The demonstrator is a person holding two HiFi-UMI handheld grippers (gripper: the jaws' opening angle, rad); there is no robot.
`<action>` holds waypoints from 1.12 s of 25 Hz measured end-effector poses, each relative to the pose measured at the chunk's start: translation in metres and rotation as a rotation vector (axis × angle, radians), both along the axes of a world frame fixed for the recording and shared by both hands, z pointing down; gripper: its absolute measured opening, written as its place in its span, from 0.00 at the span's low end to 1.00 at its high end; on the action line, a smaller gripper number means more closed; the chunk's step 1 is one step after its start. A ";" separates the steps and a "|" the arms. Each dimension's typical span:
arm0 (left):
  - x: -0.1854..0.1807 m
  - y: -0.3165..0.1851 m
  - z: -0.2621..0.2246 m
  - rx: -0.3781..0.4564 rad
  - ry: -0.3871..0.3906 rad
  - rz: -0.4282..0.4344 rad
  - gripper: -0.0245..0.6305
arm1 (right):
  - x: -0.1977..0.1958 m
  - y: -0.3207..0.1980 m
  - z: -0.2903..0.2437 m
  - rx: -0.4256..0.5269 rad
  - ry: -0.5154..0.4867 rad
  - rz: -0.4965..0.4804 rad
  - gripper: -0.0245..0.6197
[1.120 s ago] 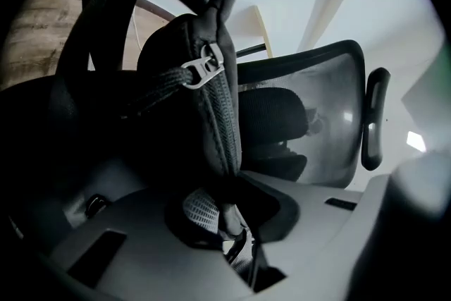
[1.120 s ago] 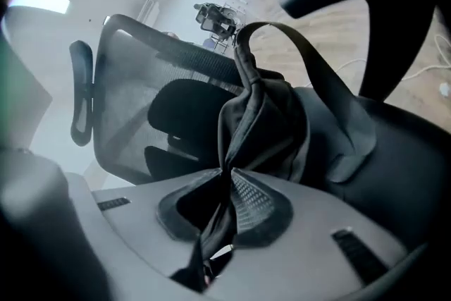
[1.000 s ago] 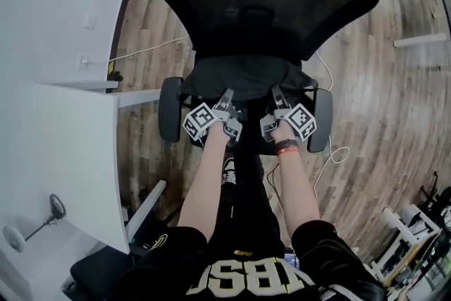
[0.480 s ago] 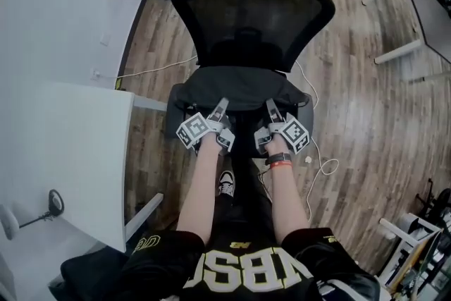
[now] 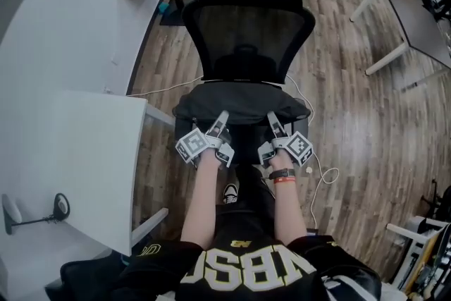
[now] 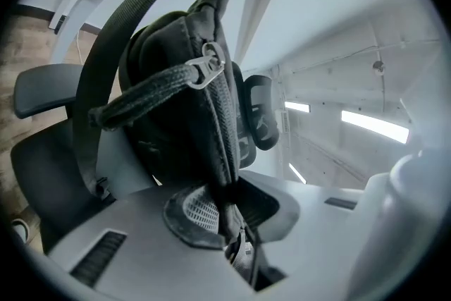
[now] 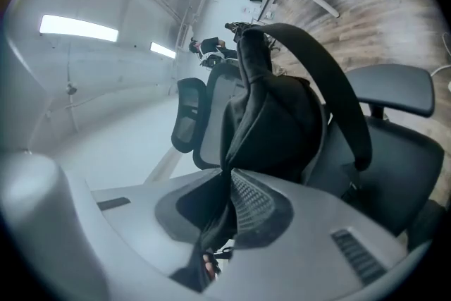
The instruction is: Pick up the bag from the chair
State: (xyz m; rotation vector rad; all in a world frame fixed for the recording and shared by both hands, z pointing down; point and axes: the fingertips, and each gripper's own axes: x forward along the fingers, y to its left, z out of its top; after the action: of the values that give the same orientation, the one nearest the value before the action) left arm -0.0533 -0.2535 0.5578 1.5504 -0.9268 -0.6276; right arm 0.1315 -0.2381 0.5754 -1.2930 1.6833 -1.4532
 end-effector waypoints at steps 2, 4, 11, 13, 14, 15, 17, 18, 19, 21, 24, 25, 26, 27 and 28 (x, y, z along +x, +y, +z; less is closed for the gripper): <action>-0.004 0.003 -0.016 0.031 0.007 0.003 0.11 | -0.002 0.003 -0.017 0.030 0.017 -0.008 0.11; -0.006 0.005 -0.034 0.069 0.014 0.003 0.11 | -0.003 0.005 -0.033 0.057 0.028 -0.011 0.11; -0.005 0.010 -0.100 0.216 0.031 0.013 0.11 | -0.004 0.010 -0.104 0.236 0.020 -0.016 0.11; -0.003 0.008 -0.121 0.251 0.055 0.018 0.11 | -0.002 0.008 -0.124 0.285 0.042 -0.020 0.11; 0.000 0.009 -0.132 0.274 0.073 0.021 0.11 | 0.000 0.008 -0.133 0.301 0.042 -0.019 0.12; 0.002 0.010 -0.142 0.294 0.088 0.023 0.11 | 0.001 0.009 -0.143 0.317 0.035 -0.017 0.12; 0.006 0.012 -0.162 0.333 0.125 0.025 0.11 | 0.002 0.012 -0.164 0.358 0.017 -0.018 0.12; 0.007 0.014 -0.171 0.351 0.145 0.026 0.11 | 0.002 0.013 -0.175 0.384 0.012 -0.022 0.12; 0.008 0.016 -0.180 0.367 0.161 0.028 0.11 | 0.002 0.014 -0.186 0.409 0.009 -0.026 0.12; 0.009 0.019 -0.197 0.396 0.176 0.032 0.11 | 0.003 0.017 -0.206 0.447 0.008 -0.028 0.12; 0.009 0.020 -0.219 0.433 0.179 0.036 0.11 | 0.004 0.019 -0.230 0.498 0.003 -0.030 0.12; 0.009 0.021 -0.225 0.443 0.182 0.037 0.11 | 0.004 0.020 -0.236 0.509 0.003 -0.030 0.12; 0.010 0.022 -0.231 0.454 0.185 0.038 0.11 | 0.004 0.021 -0.242 0.518 -0.001 -0.030 0.12; 0.011 0.024 -0.236 0.463 0.190 0.040 0.11 | 0.004 0.023 -0.247 0.531 -0.008 -0.028 0.12; 0.011 0.027 -0.241 0.471 0.194 0.043 0.11 | 0.004 0.026 -0.253 0.546 -0.014 -0.023 0.12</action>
State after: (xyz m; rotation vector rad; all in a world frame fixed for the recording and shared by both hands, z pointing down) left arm -0.0420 -0.2268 0.3169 1.8757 -0.6219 -0.9981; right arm 0.1353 -0.2119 0.3225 -0.9570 1.9101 -0.9091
